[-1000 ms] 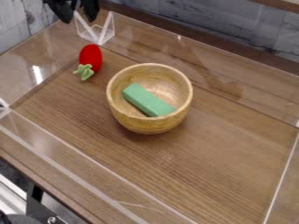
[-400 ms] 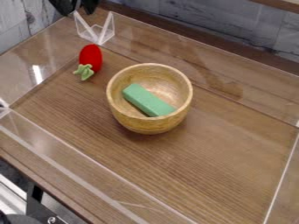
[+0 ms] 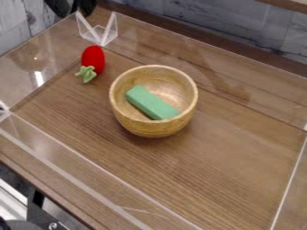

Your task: Move the red fruit to the left side of the table

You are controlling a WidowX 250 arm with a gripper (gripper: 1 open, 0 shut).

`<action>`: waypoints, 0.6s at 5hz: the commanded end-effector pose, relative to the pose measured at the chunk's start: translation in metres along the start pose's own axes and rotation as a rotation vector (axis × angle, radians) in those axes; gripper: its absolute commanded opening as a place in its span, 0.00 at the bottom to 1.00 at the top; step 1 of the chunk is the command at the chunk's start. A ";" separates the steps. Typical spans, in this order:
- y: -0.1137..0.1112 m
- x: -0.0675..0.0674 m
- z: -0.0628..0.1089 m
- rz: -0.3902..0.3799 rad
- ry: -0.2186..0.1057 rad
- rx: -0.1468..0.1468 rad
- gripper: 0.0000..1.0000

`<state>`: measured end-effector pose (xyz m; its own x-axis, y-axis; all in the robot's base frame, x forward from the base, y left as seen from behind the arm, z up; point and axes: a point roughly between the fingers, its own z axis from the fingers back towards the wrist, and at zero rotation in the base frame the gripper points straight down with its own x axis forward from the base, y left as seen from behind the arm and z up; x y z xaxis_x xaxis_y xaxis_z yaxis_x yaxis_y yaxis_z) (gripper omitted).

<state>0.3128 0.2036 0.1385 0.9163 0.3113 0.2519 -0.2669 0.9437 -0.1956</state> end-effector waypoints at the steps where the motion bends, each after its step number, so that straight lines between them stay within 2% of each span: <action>1: -0.016 0.004 0.027 -0.019 -0.069 0.025 1.00; 2: -0.029 0.012 0.034 -0.061 -0.056 0.009 1.00; 3: -0.037 0.020 0.031 -0.103 -0.039 0.001 0.00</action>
<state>0.3269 0.1752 0.1625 0.9403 0.2288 0.2519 -0.1824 0.9638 -0.1945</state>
